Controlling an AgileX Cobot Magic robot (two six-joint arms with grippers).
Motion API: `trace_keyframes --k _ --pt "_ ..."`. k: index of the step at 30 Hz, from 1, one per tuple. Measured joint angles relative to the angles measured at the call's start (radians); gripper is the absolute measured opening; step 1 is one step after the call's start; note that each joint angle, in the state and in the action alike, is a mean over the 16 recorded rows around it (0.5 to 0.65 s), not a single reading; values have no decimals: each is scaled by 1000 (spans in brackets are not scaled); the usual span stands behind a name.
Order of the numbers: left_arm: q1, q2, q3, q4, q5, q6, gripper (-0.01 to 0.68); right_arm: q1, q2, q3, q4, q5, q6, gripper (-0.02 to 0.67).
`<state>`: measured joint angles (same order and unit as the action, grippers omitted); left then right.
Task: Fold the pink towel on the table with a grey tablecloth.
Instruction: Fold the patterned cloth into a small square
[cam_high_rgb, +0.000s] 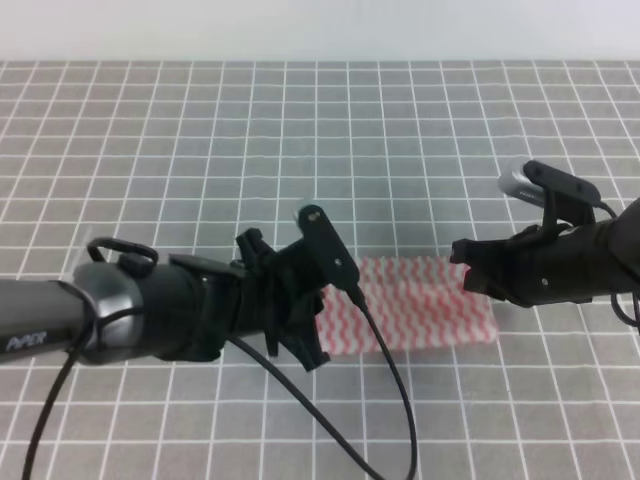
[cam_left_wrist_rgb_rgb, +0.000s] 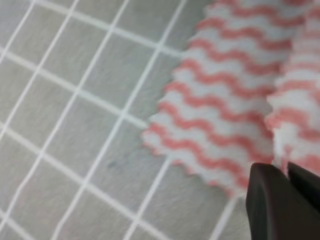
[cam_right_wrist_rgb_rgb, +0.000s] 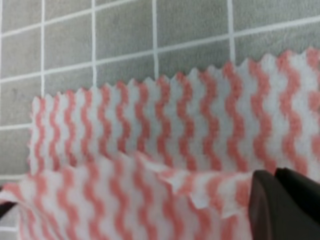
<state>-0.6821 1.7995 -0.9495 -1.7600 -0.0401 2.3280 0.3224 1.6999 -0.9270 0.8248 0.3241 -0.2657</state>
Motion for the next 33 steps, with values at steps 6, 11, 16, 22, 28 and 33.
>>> trace_keyframes --k 6,11,16,22,28,33 --pt "20 4 -8 3 25 15 0 -8 10 -4 0 -13 0 -15" --pt "27 3 -12 5 45 29 0 -18 11 -12 0 -15 0 -15" --pt "27 3 -13 9 56 42 0 -27 12 -23 0 -10 0 -15" --pt "27 4 -13 11 55 46 0 -31 21 -36 -1 -3 0 -15" --pt "36 9 -20 5 58 37 0 -31 32 -40 -1 -6 0 -15" --pt "49 25 -35 1 62 24 0 -31 39 -41 0 -11 -1 -15"
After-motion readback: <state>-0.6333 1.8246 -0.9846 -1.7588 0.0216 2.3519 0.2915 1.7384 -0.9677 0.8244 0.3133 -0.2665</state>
